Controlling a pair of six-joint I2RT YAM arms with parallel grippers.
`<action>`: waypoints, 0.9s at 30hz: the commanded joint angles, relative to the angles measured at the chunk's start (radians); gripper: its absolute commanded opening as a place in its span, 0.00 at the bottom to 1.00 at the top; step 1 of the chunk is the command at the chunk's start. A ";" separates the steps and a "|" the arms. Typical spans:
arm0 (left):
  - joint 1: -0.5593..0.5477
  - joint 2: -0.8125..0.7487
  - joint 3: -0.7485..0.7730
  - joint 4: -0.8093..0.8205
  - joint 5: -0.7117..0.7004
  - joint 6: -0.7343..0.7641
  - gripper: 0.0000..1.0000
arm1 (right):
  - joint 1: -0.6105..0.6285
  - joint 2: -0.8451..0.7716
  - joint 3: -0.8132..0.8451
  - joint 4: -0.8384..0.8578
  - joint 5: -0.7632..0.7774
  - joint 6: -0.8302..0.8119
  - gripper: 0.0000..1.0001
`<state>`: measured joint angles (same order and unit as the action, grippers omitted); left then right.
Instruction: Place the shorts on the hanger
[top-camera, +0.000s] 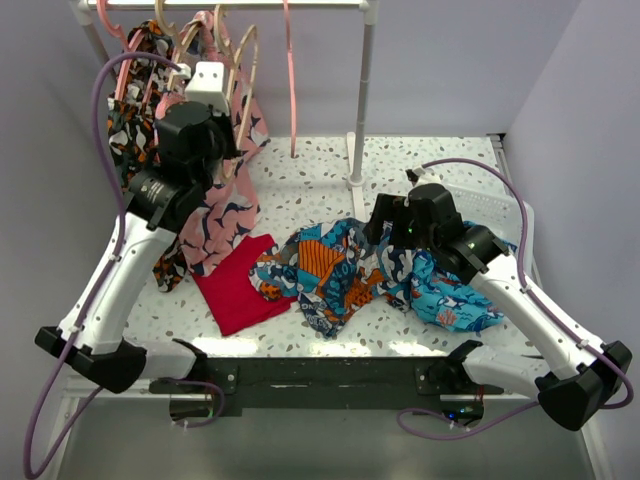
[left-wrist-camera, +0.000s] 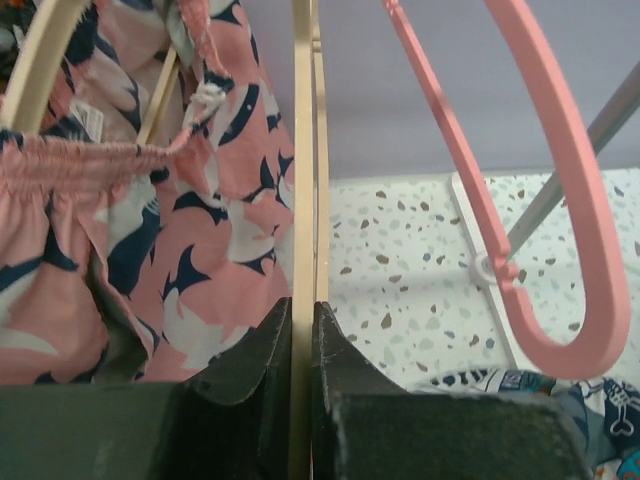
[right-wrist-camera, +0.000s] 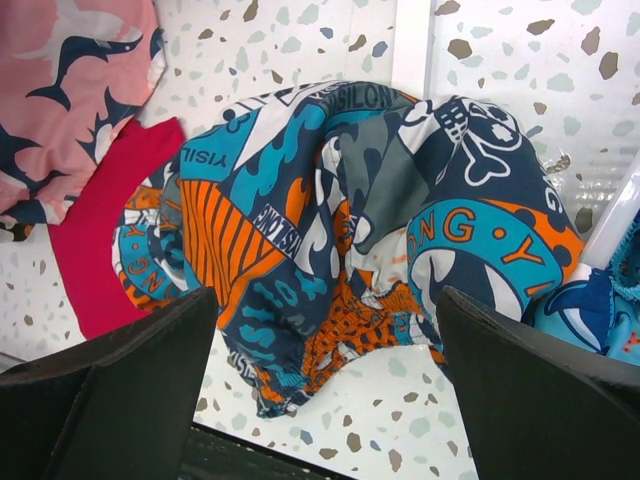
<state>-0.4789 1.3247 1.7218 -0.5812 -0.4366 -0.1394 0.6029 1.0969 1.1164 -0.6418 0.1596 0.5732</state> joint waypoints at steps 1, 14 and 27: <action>0.005 -0.154 -0.106 0.047 0.056 -0.029 0.00 | 0.001 -0.029 0.005 0.021 -0.012 -0.032 0.94; 0.005 -0.633 -0.402 -0.061 0.085 -0.037 0.00 | 0.001 -0.115 -0.007 -0.005 0.075 -0.056 0.93; -0.085 -0.759 -0.384 -0.014 0.671 -0.017 0.00 | 0.001 -0.199 -0.113 -0.122 0.233 -0.081 0.91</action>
<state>-0.4946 0.5262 1.3392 -0.6373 0.0093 -0.1627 0.6029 0.9440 1.0382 -0.7090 0.3271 0.5106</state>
